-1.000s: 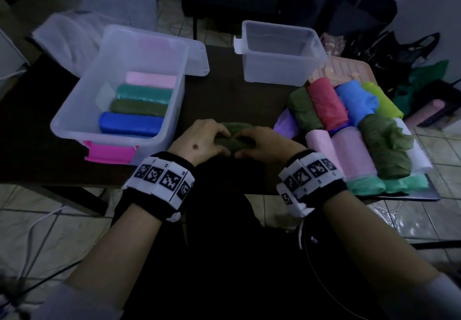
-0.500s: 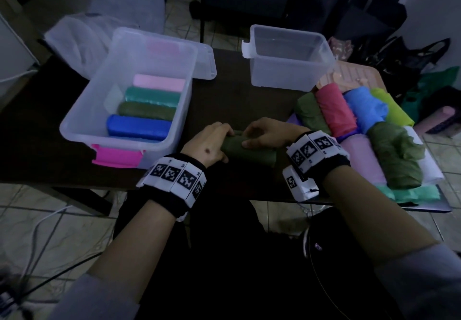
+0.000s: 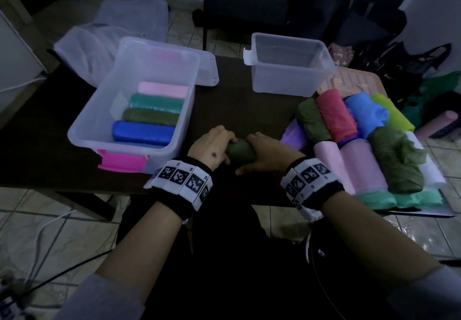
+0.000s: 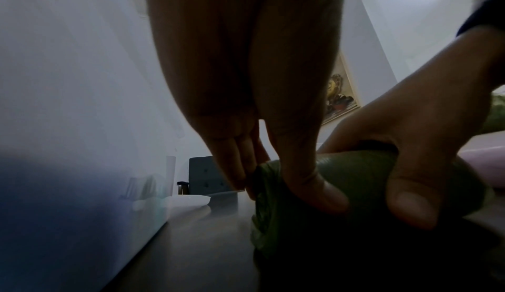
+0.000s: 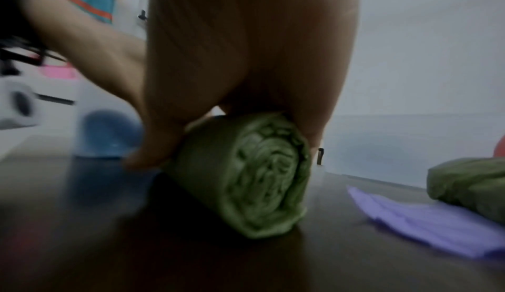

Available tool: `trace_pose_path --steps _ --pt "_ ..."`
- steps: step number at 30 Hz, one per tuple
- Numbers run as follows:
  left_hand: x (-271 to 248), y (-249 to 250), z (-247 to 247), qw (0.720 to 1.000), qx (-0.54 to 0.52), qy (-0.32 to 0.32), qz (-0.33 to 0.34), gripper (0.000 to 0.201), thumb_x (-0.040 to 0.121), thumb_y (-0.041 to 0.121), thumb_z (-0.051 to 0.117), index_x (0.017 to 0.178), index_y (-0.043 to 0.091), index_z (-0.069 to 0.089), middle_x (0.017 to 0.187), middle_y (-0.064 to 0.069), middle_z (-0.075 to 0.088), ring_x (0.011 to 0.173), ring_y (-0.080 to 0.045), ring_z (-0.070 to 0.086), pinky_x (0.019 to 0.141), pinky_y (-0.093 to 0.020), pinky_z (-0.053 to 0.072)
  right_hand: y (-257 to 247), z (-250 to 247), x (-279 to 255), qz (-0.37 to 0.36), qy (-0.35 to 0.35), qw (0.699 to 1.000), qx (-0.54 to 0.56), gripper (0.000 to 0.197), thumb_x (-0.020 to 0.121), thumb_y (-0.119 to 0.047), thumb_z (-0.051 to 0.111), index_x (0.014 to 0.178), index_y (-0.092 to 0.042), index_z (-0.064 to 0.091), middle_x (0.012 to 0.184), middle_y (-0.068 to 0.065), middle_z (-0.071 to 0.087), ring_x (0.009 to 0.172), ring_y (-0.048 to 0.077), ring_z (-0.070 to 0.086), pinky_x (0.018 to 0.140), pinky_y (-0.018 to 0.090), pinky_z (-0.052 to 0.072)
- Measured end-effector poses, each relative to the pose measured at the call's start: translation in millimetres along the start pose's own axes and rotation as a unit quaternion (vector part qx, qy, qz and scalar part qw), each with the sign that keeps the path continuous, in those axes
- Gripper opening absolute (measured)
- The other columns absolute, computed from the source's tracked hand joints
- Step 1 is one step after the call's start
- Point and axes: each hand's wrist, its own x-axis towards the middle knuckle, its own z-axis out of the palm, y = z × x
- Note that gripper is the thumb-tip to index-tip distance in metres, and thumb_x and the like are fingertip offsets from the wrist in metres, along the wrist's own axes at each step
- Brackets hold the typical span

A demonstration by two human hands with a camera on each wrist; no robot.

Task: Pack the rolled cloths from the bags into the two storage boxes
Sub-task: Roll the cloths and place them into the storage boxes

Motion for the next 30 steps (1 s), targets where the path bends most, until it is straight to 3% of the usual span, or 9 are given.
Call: trace_pose_path --steps 6,10,12,15,18,20,24,26,30 --pt "-5 3 -2 1.000 -0.010 0.008 0.010 0.051 0.077 -0.001 0.067 0.122 0.018 0.056 0.124 -0.007 0.047 0.113 -0.025 0.050 0.094 -0.032 0.038 -9 29 -17 0.003 0.130 0.990 -0.058 0.066 0.084 -0.055 0.057 0.131 -0.011 0.041 0.124 0.009 0.051 0.112 0.027 0.050 0.085 0.035 0.039" --pt "-13 20 -11 1.000 -0.027 0.007 -0.004 0.061 0.083 0.005 0.065 0.137 0.017 0.041 0.137 -0.008 0.044 0.125 -0.024 0.046 0.102 -0.032 0.036 -13 38 -19 0.012 0.163 0.986 -0.041 0.066 0.085 -0.053 0.057 0.132 -0.010 0.039 0.123 0.009 0.049 0.111 0.027 0.052 0.083 0.035 0.040" --pt "-24 32 -26 0.993 -0.095 0.067 -0.008 0.064 0.087 0.016 0.062 0.144 0.021 0.032 0.143 -0.003 0.042 0.131 -0.018 0.040 0.106 -0.031 0.032 -15 39 -20 0.021 0.167 0.985 -0.031 0.066 0.085 -0.053 0.057 0.130 -0.009 0.039 0.121 0.010 0.049 0.110 0.028 0.053 0.082 0.036 0.042" --pt "-49 35 -61 0.958 -0.167 0.230 -0.034 0.057 0.092 0.028 0.055 0.144 0.022 0.031 0.146 0.002 0.040 0.135 -0.015 0.035 0.111 -0.034 0.027 -22 34 -23 0.039 0.169 0.984 0.031 0.065 0.084 -0.052 0.059 0.127 -0.007 0.040 0.121 0.012 0.050 0.109 0.030 0.054 0.085 0.038 0.043" --pt "-79 1 -96 0.896 -0.156 0.402 -0.109 0.049 0.096 0.027 0.049 0.141 0.015 0.037 0.146 -0.006 0.039 0.134 -0.022 0.036 0.108 -0.032 0.028 -34 18 -24 0.060 0.174 0.971 0.151 0.062 0.083 -0.050 0.063 0.125 -0.010 0.042 0.123 0.009 0.050 0.109 0.027 0.054 0.087 0.036 0.045" --pt "-95 -38 -103 0.858 -0.128 0.456 -0.197 0.047 0.095 0.029 0.048 0.136 0.006 0.042 0.140 -0.018 0.042 0.129 -0.034 0.040 0.105 -0.039 0.033 -46 4 -23 0.057 0.195 0.956 0.214 0.060 0.081 -0.049 0.065 0.123 -0.012 0.044 0.120 0.006 0.053 0.107 0.023 0.055 0.082 0.030 0.042" --pt "-109 -87 -91 0.838 -0.195 0.351 -0.371 0.057 0.096 0.040 0.043 0.136 -0.001 0.037 0.139 -0.026 0.038 0.126 -0.041 0.039 0.100 -0.044 0.035 -81 -25 -15 0.007 0.263 0.926 0.272 0.057 0.082 -0.045 0.066 0.122 -0.011 0.044 0.116 0.004 0.055 0.102 0.018 0.055 0.080 0.031 0.044" --pt "-108 -97 -86 0.839 -0.253 0.299 -0.378 0.058 0.096 0.043 0.041 0.131 -0.003 0.045 0.135 -0.027 0.045 0.122 -0.040 0.045 0.096 -0.038 0.038 -100 -41 -10 -0.027 0.276 0.918 0.282 0.057 0.083 -0.044 0.066 0.124 -0.011 0.043 0.118 0.004 0.054 0.104 0.018 0.055 0.083 0.035 0.047" --pt "-105 -107 -85 0.830 -0.281 0.338 -0.344 0.047 0.098 0.035 0.040 0.117 -0.002 0.061 0.125 -0.026 0.055 0.116 -0.039 0.051 0.093 -0.033 0.039 -139 -61 2 -0.097 0.285 0.930 0.212 0.059 0.083 -0.045 0.065 0.124 -0.009 0.043 0.119 0.008 0.053 0.105 0.021 0.054 0.083 0.035 0.046"
